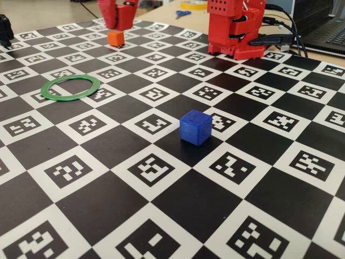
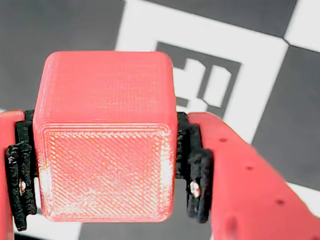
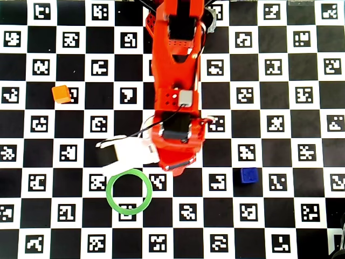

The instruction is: Grab the red cube then put it in the green circle then put the blue cube on top and finally the orange cube on top

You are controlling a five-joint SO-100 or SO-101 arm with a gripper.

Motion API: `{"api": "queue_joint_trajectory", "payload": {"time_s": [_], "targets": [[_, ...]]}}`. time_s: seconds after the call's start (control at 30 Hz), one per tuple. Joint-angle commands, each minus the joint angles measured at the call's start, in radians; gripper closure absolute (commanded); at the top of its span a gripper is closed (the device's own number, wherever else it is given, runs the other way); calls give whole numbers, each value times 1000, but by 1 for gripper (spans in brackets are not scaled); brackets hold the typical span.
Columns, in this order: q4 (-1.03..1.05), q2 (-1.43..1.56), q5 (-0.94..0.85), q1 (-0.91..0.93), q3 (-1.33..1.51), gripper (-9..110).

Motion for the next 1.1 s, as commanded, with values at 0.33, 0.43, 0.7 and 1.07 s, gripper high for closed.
{"api": "queue_joint_trajectory", "payload": {"time_s": [0.33, 0.43, 0.7, 1.07], "targets": [[-32, -192, -46, 127, -314, 105], [-71, -227, -52, 146, -314, 105], [-140, -321, -44, 169, -341, 105], [-204, -414, -12, 190, -368, 105]]}}
